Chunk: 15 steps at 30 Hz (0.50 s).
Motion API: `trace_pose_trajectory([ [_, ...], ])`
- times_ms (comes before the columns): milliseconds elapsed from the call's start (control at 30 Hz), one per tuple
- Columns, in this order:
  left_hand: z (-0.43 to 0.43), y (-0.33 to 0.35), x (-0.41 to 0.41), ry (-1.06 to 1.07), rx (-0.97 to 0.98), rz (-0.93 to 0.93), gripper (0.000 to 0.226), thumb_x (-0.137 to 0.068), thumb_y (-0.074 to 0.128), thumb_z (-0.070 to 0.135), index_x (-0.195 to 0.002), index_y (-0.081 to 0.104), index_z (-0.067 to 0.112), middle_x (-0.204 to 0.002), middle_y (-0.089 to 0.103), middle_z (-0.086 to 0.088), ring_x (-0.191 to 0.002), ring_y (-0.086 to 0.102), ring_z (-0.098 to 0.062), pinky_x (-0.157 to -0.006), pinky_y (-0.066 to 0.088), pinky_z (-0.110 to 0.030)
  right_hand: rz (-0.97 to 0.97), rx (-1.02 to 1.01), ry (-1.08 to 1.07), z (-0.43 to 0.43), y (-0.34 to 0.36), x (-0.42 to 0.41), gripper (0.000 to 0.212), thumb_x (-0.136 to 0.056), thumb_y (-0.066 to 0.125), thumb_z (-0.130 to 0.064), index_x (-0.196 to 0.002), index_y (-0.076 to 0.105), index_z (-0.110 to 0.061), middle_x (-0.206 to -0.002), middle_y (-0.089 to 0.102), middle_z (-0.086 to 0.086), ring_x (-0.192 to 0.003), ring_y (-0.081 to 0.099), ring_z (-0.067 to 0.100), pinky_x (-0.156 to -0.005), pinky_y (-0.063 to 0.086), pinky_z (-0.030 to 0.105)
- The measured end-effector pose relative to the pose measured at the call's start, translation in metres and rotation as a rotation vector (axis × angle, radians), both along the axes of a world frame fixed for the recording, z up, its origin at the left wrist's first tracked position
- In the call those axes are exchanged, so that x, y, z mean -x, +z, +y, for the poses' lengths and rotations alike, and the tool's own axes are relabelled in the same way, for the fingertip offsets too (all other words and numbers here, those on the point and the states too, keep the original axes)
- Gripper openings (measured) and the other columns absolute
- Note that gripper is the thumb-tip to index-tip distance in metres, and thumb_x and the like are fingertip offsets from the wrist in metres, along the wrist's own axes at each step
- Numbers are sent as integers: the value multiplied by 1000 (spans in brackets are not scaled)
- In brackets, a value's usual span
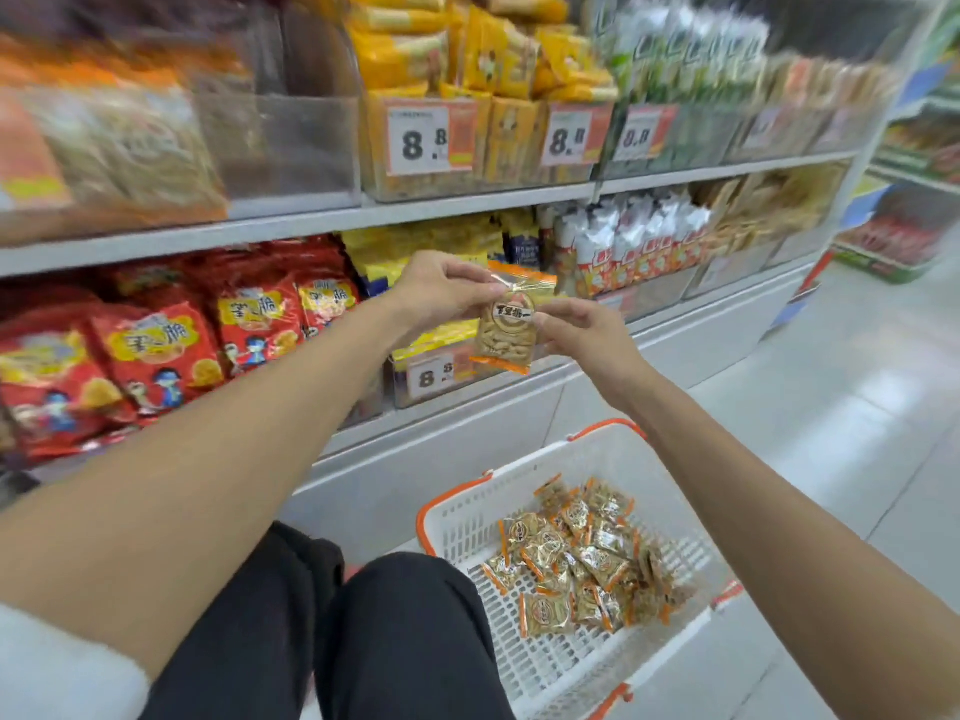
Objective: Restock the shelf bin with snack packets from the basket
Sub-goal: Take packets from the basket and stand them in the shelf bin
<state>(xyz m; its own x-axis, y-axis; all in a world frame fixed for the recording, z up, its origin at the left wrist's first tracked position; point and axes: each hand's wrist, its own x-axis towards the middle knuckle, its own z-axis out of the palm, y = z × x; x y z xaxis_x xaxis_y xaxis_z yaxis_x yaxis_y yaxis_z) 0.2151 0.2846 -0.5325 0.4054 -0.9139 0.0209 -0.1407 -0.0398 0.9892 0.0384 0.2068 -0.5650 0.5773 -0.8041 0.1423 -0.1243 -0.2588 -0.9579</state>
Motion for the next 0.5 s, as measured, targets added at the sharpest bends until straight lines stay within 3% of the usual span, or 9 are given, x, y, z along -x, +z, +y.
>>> trace_pose_trajectory([
  [67, 6, 30, -8, 34, 56, -52, 19, -82, 72, 0, -99, 69, -5, -62, 69, 3, -54, 65, -2, -59, 56, -16, 18, 66, 27, 6, 27, -14, 6, -87, 71, -9, -85, 69, -14, -75, 68, 0, -60, 61, 2, -58, 49, 16],
  [167, 20, 73, -31, 41, 116, -138, 16, -82, 73, 5, -98, 71, 2, -68, 70, 3, -55, 65, -1, -61, 56, -17, 43, 207, 35, 14, 66, -43, 15, -85, 73, -13, -72, 66, -14, -72, 65, 9, -65, 59, 12, -60, 47, 25],
  [267, 41, 115, -65, 52, 164, -133, 16, -83, 73, 9, -99, 71, 5, -79, 70, 0, -64, 67, -1, -63, 54, -15, -18, 297, 46, 27, 105, -81, 12, -86, 73, -16, -76, 69, -18, -76, 68, 10, -71, 60, 16, -69, 53, 38],
  [333, 57, 141, -90, 66, 201, -114, 17, -84, 72, 10, -100, 70, 5, -84, 71, -1, -71, 69, -3, -67, 54, -15, -60, 367, 55, 37, 131, -110, 15, -87, 71, -14, -76, 68, -23, -73, 69, 1, -69, 62, 12, -71, 56, 35],
  [433, 77, 177, -129, 164, 257, -136, 10, -82, 75, 14, -91, 70, 15, -89, 72, 0, -79, 69, -4, -73, 55, -16, -74, 465, 71, 48, 170, -158, 12, -87, 71, -18, -84, 73, -7, -77, 72, 5, -66, 64, 11, -66, 55, 35],
  [500, 84, 196, -154, 225, 295, -125, 9, -83, 74, 14, -87, 68, 18, -89, 72, 0, -80, 69, -6, -73, 55, -17, -89, 497, 50, 45, 190, -194, 16, -85, 72, -21, -87, 73, -5, -81, 74, 5, -73, 69, 16, -69, 59, 37],
])
